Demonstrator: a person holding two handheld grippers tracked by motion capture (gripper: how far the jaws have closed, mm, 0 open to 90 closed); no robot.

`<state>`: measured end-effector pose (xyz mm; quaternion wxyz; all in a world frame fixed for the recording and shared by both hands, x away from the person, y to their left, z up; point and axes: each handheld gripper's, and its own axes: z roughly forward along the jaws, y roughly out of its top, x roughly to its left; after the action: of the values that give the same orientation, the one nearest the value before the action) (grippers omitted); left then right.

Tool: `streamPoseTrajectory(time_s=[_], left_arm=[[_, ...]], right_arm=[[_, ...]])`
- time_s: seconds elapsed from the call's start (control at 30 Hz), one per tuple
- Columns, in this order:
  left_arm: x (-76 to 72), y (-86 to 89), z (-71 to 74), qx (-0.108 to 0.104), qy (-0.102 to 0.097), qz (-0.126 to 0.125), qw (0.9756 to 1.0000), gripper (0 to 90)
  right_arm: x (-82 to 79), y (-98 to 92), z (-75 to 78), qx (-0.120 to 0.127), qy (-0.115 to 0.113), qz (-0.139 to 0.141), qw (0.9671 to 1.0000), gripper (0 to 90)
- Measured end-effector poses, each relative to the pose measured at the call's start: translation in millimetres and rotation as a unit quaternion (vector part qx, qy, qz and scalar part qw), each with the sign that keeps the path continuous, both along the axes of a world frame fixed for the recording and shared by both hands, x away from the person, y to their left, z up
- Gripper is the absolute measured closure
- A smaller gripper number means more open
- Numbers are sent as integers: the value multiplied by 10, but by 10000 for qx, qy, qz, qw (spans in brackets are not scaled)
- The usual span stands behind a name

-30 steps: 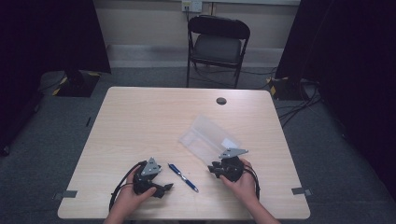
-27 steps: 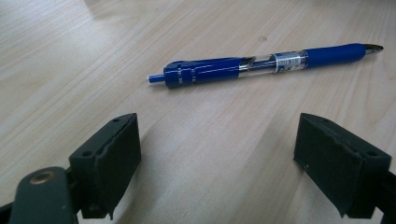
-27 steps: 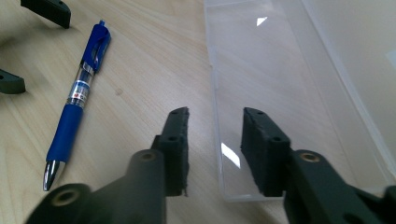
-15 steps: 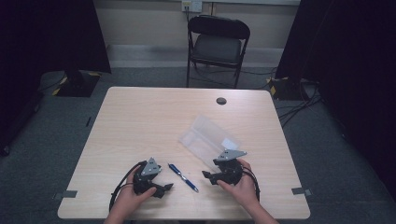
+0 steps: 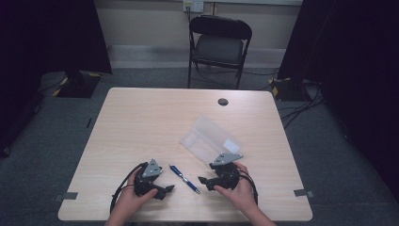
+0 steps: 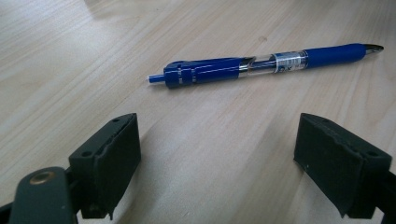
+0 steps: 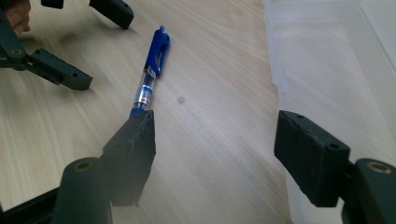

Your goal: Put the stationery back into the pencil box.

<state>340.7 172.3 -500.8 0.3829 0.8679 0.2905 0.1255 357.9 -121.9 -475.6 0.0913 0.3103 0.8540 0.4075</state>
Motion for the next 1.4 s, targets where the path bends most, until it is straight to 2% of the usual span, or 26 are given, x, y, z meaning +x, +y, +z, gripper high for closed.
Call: streamPoseTrajectory(time_s=[0.13,0.27,0.83,0.9,0.97,1.27,1.4], left_arm=[[0,0,0,-3,-1,1,10000,142],[0,0,0,-5,1,3,10000,141],[0,0,0,-7,1,5,10000,141],[-2,-3,-2,-24,16,18,10000,141],[-3,-3,-2,-25,21,18,10000,141],[0,0,0,3,-1,-1,10000,141],[0,0,0,-1,3,1,10000,141]], right_arm=[[-16,37,4,-64,-34,41,10000,293],[-19,60,-19,-41,78,68,9999,294],[-60,260,-32,-158,155,277,9994,306],[-66,286,-41,-146,196,353,9991,353],[-82,319,-52,-120,238,407,9988,349],[-108,394,-141,-202,326,430,9983,481],[-124,394,-143,-240,238,457,9984,560]])
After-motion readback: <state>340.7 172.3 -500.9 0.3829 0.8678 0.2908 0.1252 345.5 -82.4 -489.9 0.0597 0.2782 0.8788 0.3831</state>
